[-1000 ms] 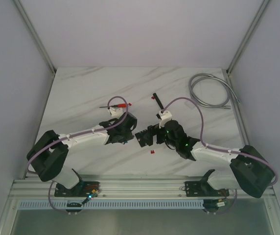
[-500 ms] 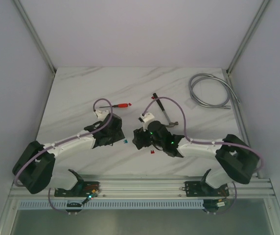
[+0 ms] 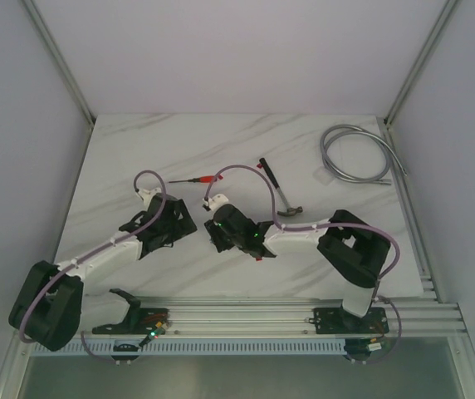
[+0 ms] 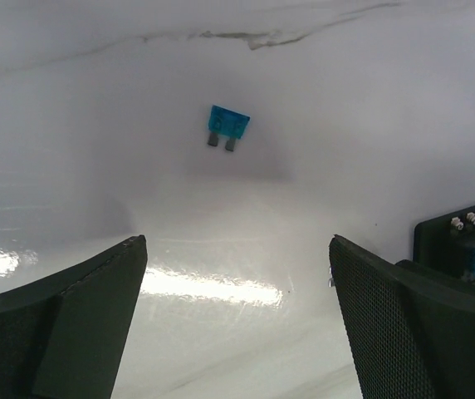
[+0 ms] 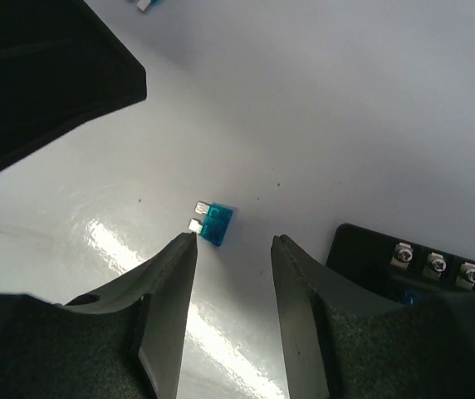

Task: Snap on the fuse box
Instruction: Pick up the fuse from the center of the board.

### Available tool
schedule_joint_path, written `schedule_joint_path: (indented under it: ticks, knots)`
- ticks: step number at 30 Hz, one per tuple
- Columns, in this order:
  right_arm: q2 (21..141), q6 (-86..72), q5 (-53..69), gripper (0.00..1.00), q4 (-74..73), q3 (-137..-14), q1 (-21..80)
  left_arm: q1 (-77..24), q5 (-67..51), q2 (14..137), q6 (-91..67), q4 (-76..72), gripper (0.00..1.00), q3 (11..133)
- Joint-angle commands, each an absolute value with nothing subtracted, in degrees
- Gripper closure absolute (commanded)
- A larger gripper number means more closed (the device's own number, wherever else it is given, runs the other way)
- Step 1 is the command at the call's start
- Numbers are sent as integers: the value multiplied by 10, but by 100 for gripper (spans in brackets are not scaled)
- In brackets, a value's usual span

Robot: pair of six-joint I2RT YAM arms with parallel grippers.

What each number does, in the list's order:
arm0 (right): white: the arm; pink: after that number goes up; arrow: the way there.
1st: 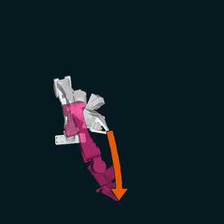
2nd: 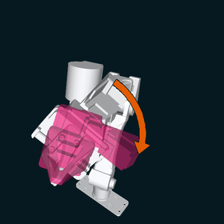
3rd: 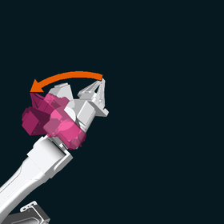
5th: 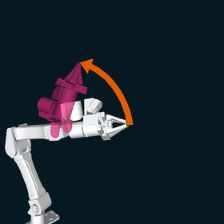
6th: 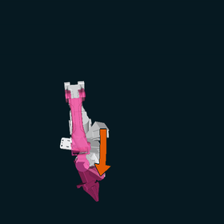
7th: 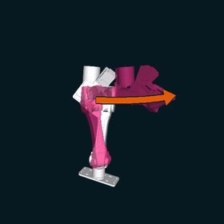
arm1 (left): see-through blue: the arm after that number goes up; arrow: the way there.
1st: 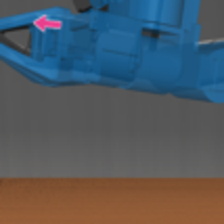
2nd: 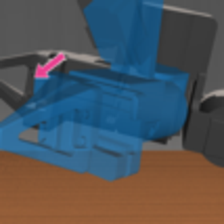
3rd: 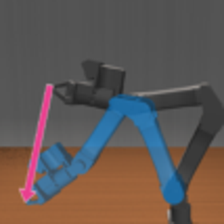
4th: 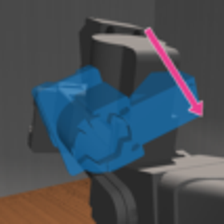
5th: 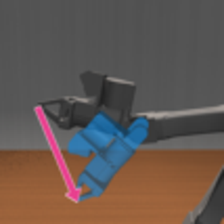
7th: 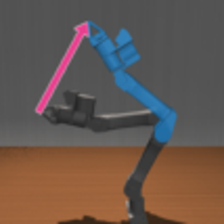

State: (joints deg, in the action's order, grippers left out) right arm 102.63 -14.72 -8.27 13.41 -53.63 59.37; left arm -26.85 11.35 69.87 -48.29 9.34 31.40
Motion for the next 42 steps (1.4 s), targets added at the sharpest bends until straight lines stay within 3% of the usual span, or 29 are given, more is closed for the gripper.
schedule_joint_path:
  ticks: [1,15,25,32,42]
  knots:
    - [1053,-134,-117,53,98,-574,604,-248,95,675,-459,57,0,295]
    - [1075,-101,-203,56,36,-583,595,-226,97,651,-445,42,0,273]
    - [1066,-170,-188,54,4,-625,578,-224,96,654,-444,34,0,267]
    - [1072,-192,-200,36,15,-654,613,-212,100,640,-444,34,0,255]
    - [1131,-196,-209,28,4,-698,614,-206,98,617,-447,35,0,239]
